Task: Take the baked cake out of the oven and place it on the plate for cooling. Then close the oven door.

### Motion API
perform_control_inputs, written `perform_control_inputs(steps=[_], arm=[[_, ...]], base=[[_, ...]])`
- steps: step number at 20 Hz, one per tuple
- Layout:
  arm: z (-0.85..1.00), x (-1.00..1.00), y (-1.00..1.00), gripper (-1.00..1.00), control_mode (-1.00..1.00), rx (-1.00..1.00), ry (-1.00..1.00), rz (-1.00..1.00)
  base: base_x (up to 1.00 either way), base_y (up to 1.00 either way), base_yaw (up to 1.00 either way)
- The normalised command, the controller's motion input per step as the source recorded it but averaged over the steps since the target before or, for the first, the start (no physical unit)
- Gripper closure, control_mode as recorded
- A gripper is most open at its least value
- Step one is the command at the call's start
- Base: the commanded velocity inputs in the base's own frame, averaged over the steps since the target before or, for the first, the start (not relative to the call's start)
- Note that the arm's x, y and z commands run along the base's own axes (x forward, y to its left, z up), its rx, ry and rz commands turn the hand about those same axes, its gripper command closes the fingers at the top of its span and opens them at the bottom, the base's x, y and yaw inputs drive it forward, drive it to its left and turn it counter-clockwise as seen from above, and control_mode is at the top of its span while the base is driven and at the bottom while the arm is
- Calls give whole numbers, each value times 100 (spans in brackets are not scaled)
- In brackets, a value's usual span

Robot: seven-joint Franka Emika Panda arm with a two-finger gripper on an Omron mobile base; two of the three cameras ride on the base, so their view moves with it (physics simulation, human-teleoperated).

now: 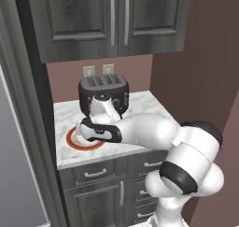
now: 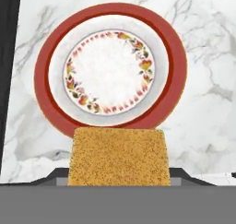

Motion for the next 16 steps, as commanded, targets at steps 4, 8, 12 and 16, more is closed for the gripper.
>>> perform_control_inputs(steps=[4,8,12,16], arm=[[-7,46,17,100,-100,-11,6,0],[-14,43,20,100,-100,-11,4,0],[-18,36,13,100,-100,-4,8,0],[-19,28,0,100,-100,0,15,0]], base=[[0,0,0],[0,0,0],[0,0,0],[0,0,0]])
